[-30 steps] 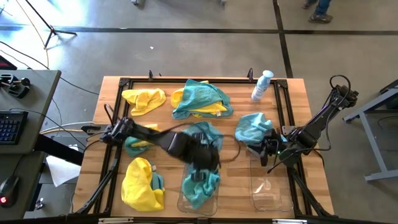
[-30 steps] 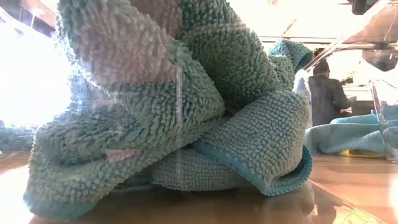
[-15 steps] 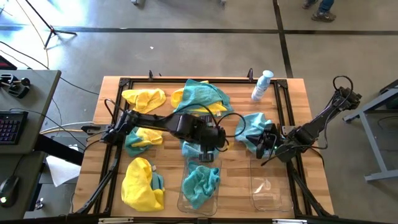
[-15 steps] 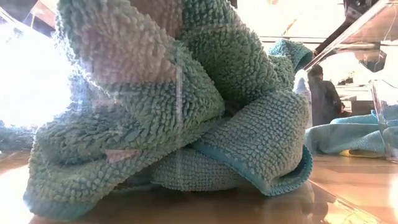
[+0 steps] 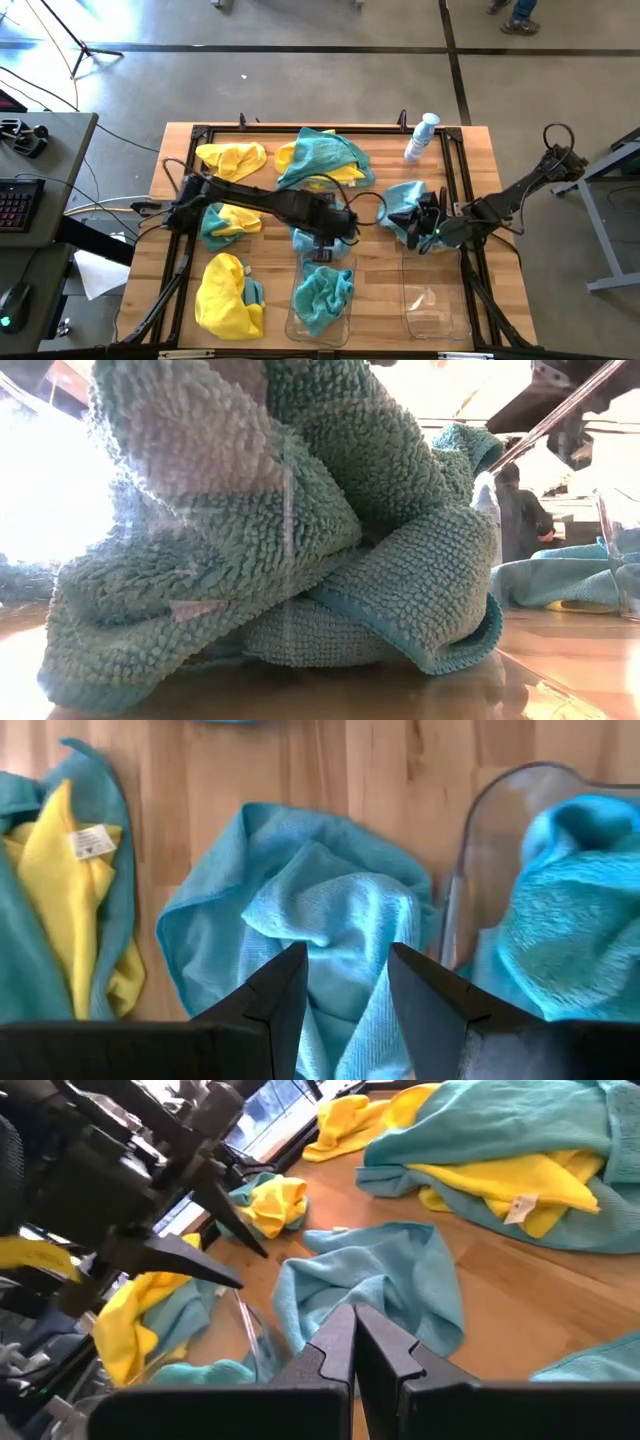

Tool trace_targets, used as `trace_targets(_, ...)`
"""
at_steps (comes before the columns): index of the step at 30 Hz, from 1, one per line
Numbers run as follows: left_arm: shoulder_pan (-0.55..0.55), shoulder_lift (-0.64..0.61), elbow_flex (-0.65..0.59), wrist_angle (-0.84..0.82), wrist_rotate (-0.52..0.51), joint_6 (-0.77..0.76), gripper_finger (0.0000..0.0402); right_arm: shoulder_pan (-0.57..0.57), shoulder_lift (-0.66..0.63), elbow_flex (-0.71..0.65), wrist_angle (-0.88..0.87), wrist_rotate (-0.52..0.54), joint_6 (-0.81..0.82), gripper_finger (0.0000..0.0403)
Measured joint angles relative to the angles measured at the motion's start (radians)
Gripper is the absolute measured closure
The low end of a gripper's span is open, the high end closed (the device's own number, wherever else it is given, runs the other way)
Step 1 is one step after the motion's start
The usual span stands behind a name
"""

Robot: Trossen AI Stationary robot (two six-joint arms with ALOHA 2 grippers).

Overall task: Sort microfiber towel by color & place in baskets
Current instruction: Put the blue towel into the left transparent bin

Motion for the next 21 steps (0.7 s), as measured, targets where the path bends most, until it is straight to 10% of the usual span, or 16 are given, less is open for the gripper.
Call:
trace_targets(12, -0.014, -0.601, -0.727, 0.466, 0.004, -0.222, 0.0271, -0.267, 0.181, 0.462, -0.795, -0.269, 0.002, 0.0402)
trace_targets(21, -0.058, -0.887, -0.986, 0.56, -0.048, -0.32, 0.0271, -0.452, 0.355, 0.621, -1.164, -0.484, 0.054, 0.0385)
